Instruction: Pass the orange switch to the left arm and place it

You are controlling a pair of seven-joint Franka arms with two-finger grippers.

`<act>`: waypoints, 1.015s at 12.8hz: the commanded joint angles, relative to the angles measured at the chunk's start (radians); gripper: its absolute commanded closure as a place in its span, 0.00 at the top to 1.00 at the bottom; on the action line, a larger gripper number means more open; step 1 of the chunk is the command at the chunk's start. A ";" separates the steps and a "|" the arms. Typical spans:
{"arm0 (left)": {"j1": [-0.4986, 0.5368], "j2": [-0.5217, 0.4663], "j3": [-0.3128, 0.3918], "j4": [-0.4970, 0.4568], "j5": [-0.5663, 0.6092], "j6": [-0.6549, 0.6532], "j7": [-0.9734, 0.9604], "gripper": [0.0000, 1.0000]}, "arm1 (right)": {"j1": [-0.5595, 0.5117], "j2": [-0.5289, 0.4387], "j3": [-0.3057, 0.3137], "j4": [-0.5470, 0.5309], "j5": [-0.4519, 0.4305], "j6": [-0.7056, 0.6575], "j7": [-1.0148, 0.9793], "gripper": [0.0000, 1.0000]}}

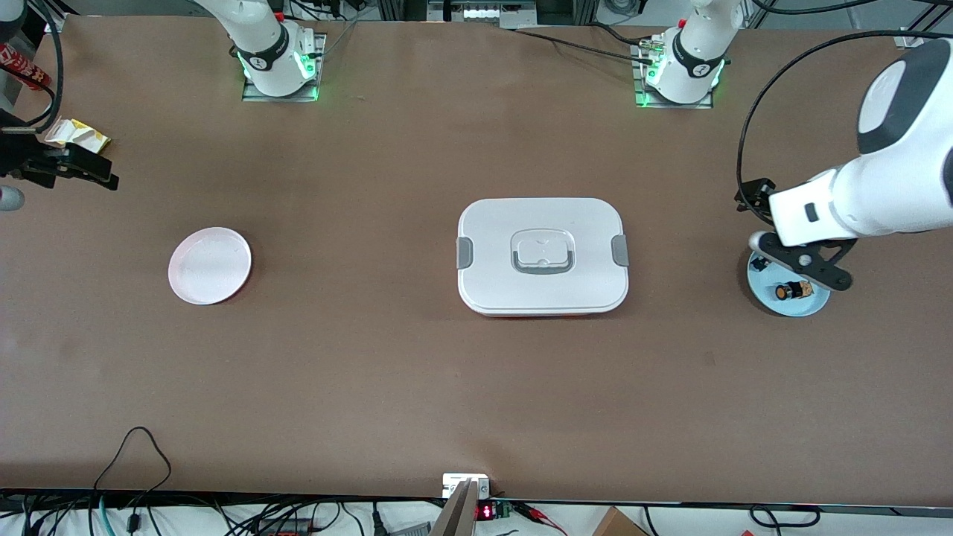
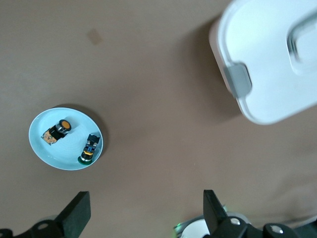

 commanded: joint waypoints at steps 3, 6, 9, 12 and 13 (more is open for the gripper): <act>-0.309 -0.218 0.473 -0.194 -0.177 0.180 -0.216 1.00 | 0.010 0.000 0.000 0.006 -0.009 -0.006 0.003 1.00; -0.434 -0.374 0.627 -0.408 -0.204 0.348 -0.205 1.00 | 0.009 -0.002 -0.002 0.006 -0.006 -0.006 0.004 1.00; -0.506 -0.444 0.694 -0.482 -0.192 0.385 -0.205 1.00 | 0.010 -0.003 -0.002 0.007 -0.004 -0.006 0.013 1.00; -0.494 -0.398 0.691 -0.447 -0.142 0.385 -0.181 1.00 | 0.007 -0.003 -0.003 0.007 -0.004 -0.006 0.018 1.00; -0.493 -0.395 0.687 -0.439 -0.135 0.371 -0.168 1.00 | 0.007 -0.005 -0.005 0.007 -0.004 -0.006 0.018 1.00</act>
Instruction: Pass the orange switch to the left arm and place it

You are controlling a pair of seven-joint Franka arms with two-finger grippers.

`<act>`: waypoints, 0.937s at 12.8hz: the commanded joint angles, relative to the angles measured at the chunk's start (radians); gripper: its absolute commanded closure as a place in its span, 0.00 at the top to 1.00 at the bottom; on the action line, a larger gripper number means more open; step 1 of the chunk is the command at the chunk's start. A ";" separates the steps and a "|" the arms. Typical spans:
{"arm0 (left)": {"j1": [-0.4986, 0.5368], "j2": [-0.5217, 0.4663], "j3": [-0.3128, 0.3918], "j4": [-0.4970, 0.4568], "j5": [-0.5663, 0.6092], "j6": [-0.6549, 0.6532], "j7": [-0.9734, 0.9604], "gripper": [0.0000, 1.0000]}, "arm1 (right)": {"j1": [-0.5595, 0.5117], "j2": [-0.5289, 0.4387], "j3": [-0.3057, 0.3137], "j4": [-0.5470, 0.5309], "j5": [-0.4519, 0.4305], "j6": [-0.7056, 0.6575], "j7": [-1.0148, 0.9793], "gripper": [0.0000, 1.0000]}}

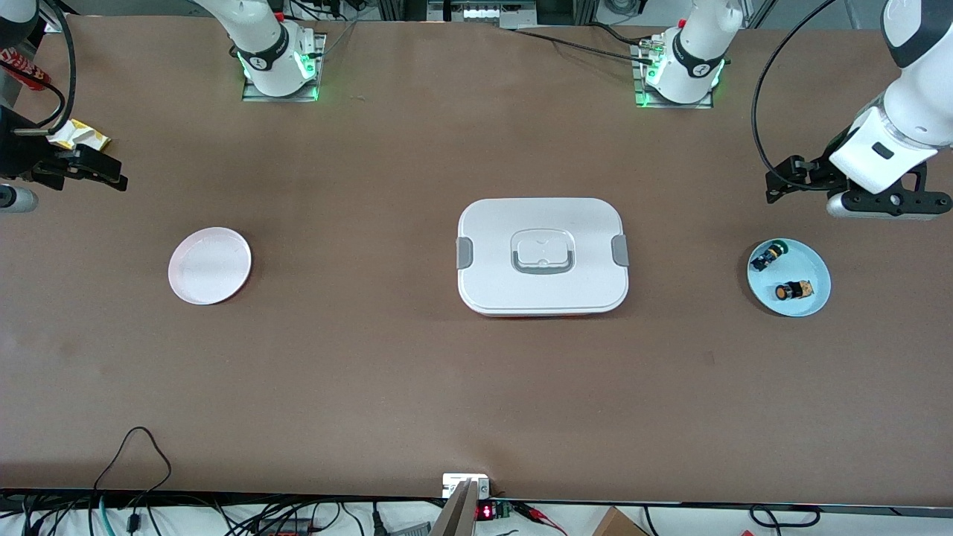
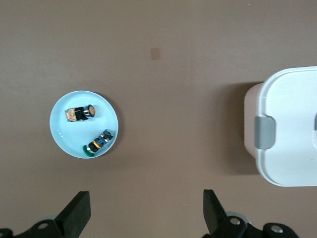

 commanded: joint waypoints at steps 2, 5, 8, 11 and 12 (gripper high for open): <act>-0.012 0.015 0.002 0.019 0.027 -0.025 0.021 1.00 | 0.001 -0.005 0.001 0.007 -0.006 -0.006 0.013 1.00; -0.018 0.016 -0.004 0.035 0.029 -0.039 0.021 1.00 | 0.001 -0.007 -0.001 0.007 -0.009 -0.006 0.004 1.00; -0.018 0.018 -0.004 0.038 0.024 -0.060 0.019 1.00 | 0.001 -0.009 0.001 0.007 -0.010 -0.006 0.004 1.00; -0.020 0.018 -0.004 0.040 0.026 -0.062 0.019 1.00 | 0.001 -0.009 -0.001 0.007 -0.010 -0.006 0.007 1.00; -0.020 0.019 -0.004 0.040 0.026 -0.062 0.019 1.00 | 0.001 -0.009 -0.001 0.007 -0.009 -0.006 0.009 1.00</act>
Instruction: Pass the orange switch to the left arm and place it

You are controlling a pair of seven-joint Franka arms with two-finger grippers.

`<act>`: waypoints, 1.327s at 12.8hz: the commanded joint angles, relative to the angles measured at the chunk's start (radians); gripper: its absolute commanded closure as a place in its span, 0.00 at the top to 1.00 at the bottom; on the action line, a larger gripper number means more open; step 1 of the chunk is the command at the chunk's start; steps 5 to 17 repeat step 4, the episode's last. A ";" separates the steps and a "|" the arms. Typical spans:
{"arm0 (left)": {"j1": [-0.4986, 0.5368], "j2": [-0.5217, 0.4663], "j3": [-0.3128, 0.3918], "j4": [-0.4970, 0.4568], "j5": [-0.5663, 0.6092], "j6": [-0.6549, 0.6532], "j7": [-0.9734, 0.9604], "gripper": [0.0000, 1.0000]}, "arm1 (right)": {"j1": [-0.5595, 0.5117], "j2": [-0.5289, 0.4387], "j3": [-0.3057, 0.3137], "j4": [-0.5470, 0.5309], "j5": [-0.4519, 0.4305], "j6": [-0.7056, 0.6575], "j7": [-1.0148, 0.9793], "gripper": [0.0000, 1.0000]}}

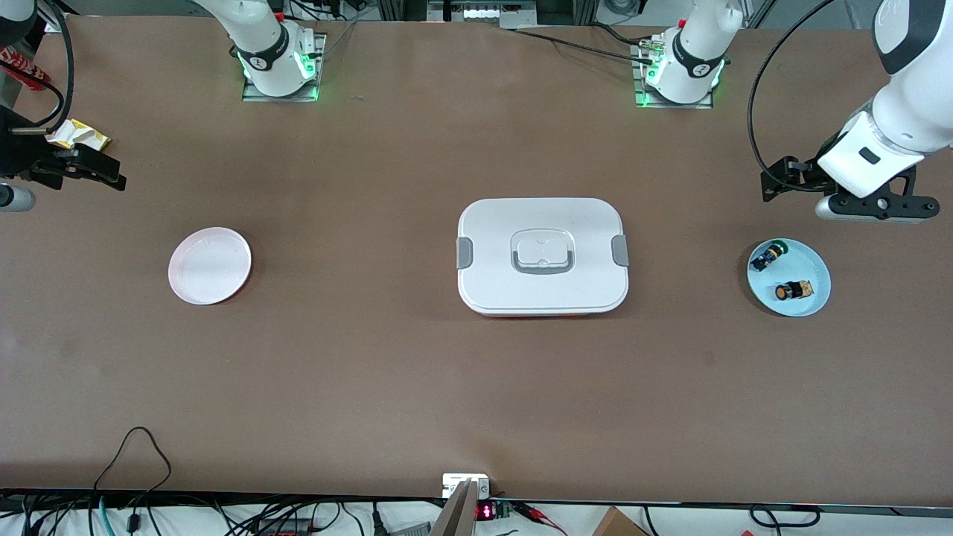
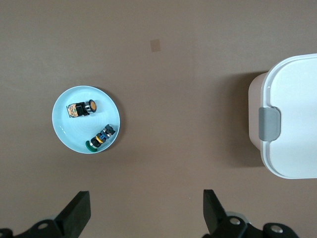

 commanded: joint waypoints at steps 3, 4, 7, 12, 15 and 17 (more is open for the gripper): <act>-0.007 0.010 0.003 0.026 0.014 -0.024 0.015 1.00 | 0.001 -0.007 0.000 0.007 -0.007 -0.006 0.010 1.00; -0.006 0.010 0.003 0.026 0.014 -0.024 0.017 1.00 | 0.001 -0.007 0.000 0.007 -0.007 -0.006 0.009 1.00; -0.006 0.010 0.003 0.026 0.014 -0.024 0.017 1.00 | 0.001 -0.007 0.000 0.007 -0.007 -0.006 0.009 1.00; -0.006 0.010 0.003 0.026 0.014 -0.024 0.017 1.00 | 0.001 -0.007 0.000 0.007 -0.007 -0.006 0.009 1.00; -0.006 0.010 0.003 0.026 0.014 -0.024 0.017 1.00 | 0.001 -0.007 0.000 0.007 -0.007 -0.006 0.009 1.00; -0.006 0.010 0.003 0.026 0.014 -0.024 0.017 1.00 | 0.001 -0.007 0.000 0.007 -0.007 -0.006 0.009 1.00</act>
